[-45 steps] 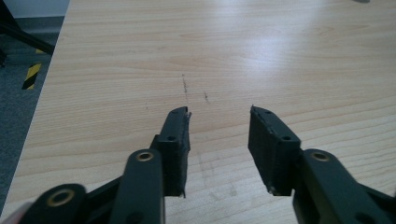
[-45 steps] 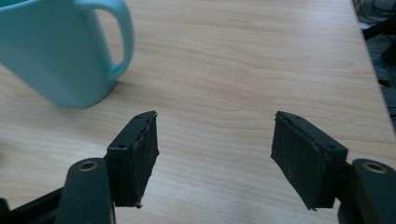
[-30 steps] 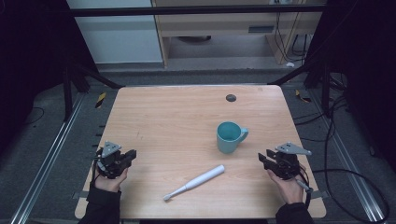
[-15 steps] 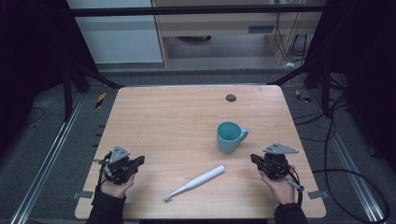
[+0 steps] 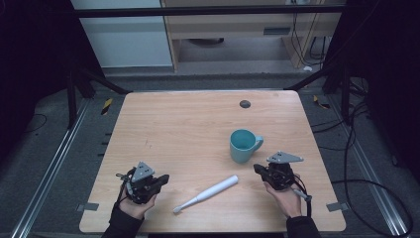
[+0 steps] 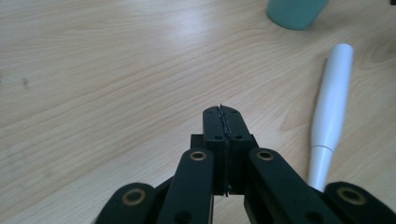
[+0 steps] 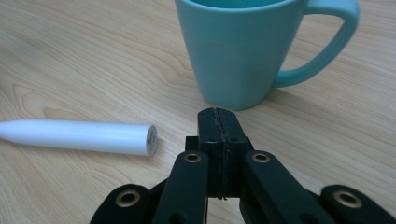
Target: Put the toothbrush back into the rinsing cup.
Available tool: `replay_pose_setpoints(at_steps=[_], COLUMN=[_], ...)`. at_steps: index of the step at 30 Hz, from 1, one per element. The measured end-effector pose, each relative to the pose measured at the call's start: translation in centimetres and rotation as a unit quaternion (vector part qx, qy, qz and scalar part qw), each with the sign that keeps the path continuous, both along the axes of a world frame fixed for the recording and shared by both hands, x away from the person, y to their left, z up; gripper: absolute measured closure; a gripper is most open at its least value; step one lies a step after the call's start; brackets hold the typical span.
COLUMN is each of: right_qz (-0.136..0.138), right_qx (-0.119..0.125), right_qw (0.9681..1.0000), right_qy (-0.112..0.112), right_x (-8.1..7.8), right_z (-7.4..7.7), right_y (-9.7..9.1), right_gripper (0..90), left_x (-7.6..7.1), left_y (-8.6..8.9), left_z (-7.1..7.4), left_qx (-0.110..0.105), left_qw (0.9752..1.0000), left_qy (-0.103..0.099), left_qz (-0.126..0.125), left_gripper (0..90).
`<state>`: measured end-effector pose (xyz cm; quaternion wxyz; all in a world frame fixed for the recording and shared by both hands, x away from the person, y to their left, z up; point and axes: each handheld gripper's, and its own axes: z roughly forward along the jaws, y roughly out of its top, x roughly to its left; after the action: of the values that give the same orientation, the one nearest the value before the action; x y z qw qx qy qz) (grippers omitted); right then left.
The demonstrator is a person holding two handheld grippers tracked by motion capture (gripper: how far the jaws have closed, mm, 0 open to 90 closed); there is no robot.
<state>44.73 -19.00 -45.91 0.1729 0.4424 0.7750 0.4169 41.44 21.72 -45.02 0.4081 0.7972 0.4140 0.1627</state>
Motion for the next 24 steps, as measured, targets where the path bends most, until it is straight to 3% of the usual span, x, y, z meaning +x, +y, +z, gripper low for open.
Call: replay_pose_setpoints(at_steps=[9,24], right_qz=[0.011,0.039], right_qx=[0.004,-0.001], right_qw=[0.9998,0.9989], right_qy=[0.013,0.026], right_x=[0.9,1.8], right_z=[-0.8,-2.0], right_y=[1.7,4.7], right_gripper=[90.0,90.0], left_x=[-0.7,-1.9], left_y=[-2.1,-3.7], left_z=[-0.7,-1.4], left_qx=[0.006,0.010], left_qw=[0.9985,0.9946], left_qy=[0.017,0.040], left_qz=[-0.052,-0.095], left_gripper=[90.0,90.0])
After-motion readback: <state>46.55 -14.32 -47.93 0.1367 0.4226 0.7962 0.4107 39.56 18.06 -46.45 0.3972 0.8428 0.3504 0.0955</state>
